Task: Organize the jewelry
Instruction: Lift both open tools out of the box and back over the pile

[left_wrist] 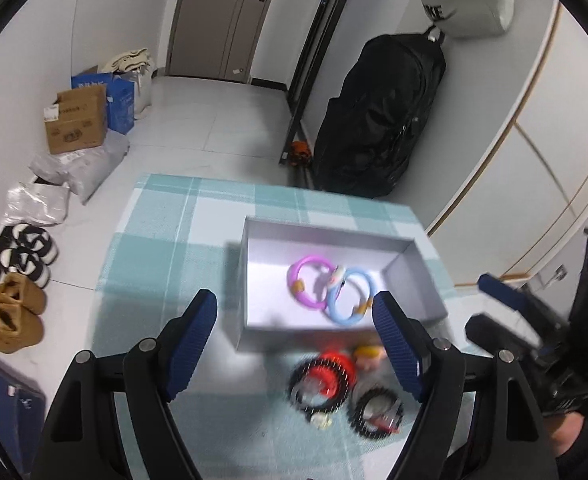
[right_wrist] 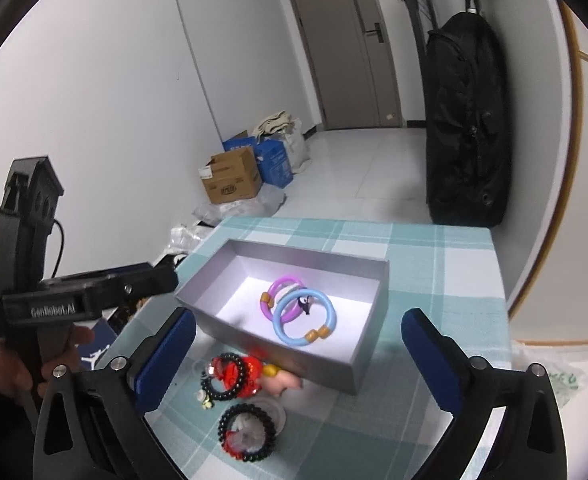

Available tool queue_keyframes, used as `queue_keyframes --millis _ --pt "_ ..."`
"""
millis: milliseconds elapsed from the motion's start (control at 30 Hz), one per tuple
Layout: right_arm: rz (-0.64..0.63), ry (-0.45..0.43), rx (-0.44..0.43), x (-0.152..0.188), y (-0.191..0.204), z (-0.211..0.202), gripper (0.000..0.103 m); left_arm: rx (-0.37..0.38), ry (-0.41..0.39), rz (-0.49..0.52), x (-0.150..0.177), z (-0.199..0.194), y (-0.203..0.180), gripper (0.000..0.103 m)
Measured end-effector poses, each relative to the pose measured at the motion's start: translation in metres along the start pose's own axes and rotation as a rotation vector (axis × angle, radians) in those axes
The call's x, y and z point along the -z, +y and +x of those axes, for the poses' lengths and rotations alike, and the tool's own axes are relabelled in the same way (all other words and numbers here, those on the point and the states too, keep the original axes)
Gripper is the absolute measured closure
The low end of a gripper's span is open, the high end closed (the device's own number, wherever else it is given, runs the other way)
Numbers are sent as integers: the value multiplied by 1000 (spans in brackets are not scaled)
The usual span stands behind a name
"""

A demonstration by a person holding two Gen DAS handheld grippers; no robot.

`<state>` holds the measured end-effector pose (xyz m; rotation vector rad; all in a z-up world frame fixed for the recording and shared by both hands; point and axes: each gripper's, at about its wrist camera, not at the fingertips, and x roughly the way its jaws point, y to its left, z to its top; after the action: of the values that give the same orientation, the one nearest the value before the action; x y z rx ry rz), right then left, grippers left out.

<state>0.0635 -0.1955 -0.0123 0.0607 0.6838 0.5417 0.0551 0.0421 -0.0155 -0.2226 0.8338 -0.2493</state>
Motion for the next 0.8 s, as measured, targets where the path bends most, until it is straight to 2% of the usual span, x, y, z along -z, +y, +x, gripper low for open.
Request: queue_keyframes --millis 100,167,400,800 --pt "10 10 34 6 1 -5 0 -38 -11 21 8 -7 -5 24" --pt "23 16 40 8 0 -6 0 -53 -21 15 14 -12 -5 19" --pt "0 57 49 26 11 -11 0 -105 -16 -21 30 -16 -2 19" --pt "-50 178 56 58 23 -1 0 -144 127 -39 57 8 8 19"
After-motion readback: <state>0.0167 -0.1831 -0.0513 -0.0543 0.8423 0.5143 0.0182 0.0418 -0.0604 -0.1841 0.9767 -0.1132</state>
